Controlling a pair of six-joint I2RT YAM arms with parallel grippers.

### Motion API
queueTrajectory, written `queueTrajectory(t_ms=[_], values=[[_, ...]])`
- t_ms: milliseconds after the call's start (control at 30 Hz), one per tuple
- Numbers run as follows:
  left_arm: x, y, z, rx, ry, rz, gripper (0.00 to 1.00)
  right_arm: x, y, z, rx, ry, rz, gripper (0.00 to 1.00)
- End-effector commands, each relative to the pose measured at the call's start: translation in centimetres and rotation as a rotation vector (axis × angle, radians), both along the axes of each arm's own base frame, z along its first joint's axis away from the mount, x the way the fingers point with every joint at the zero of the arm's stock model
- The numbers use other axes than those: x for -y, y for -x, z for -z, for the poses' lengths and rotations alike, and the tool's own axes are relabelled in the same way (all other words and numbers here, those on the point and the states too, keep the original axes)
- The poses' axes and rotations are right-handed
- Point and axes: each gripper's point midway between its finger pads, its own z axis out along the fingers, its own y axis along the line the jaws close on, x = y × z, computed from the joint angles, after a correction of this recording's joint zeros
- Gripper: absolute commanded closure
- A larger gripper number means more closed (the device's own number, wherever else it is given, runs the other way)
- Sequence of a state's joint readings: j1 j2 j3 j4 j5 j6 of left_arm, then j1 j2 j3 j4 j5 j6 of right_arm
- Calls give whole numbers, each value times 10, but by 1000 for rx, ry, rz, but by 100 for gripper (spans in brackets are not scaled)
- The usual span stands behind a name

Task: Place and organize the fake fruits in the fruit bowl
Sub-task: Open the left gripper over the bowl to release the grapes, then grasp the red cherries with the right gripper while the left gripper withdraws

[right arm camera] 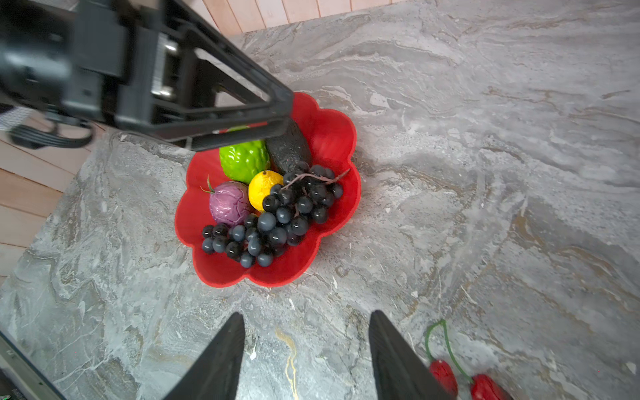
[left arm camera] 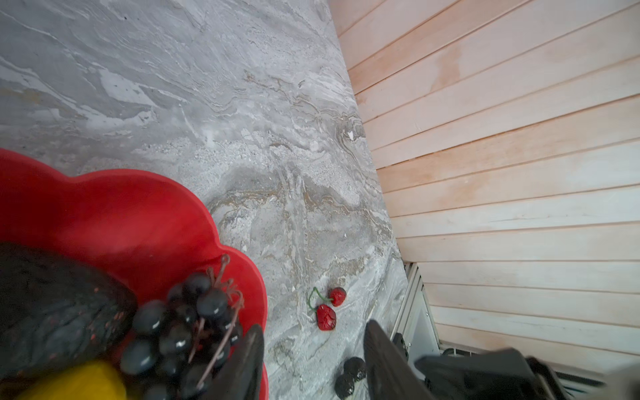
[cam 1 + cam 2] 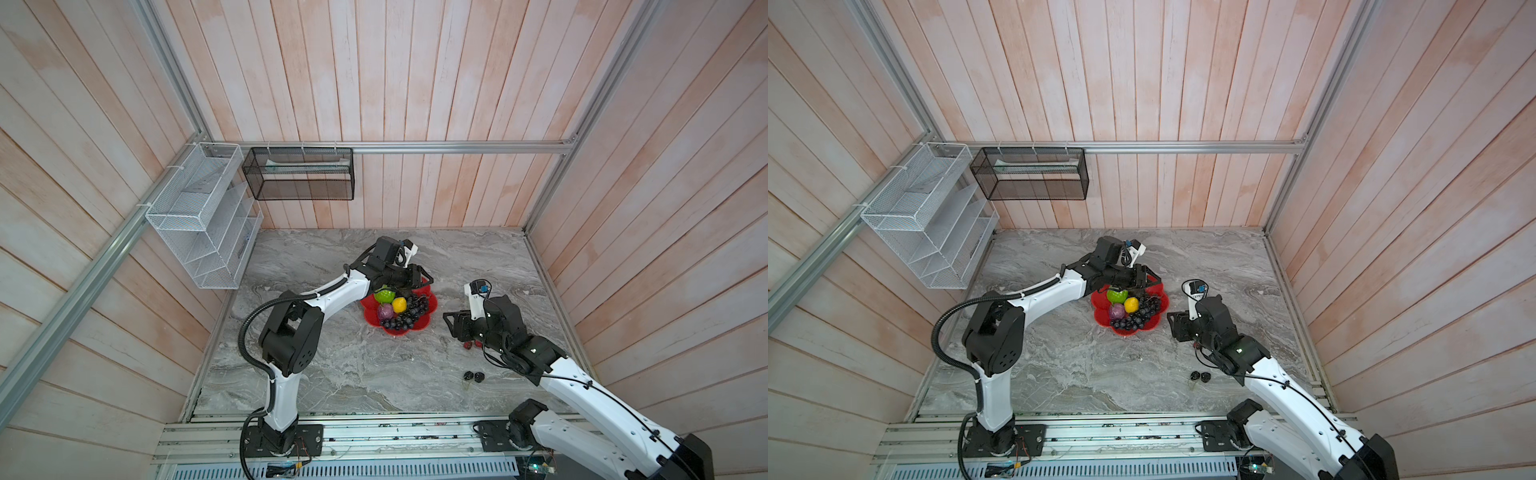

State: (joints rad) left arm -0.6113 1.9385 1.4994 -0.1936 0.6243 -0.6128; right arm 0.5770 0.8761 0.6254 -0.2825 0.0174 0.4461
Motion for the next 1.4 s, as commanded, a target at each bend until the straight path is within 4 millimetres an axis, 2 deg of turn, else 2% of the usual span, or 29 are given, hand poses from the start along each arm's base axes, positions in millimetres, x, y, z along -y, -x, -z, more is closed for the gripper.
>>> queueTrajectory(t_ms=[0,133,267,367,533,800,933,1067,1367], values=[[-16,15,-36,86,28,-12,50,27,9,27,-104,35,140,40],[-38,34,-28,87,16,-61,47,51,13,47,-156,42,247,32],[-55,52,-20,76,23,-99,47,61,8,66,-246,10,310,32],[-64,60,-14,76,26,-119,47,62,7,82,-296,-12,332,32],[-80,64,-3,73,26,-146,47,60,5,102,-365,56,306,39],[-104,68,6,48,74,-172,47,58,-12,116,-409,184,259,44],[-109,73,8,46,77,-174,47,55,-20,126,-430,230,232,53],[-112,77,10,35,82,-173,47,63,-24,138,-451,295,254,54],[-114,81,8,36,94,-182,47,67,-28,155,-447,341,251,60]])
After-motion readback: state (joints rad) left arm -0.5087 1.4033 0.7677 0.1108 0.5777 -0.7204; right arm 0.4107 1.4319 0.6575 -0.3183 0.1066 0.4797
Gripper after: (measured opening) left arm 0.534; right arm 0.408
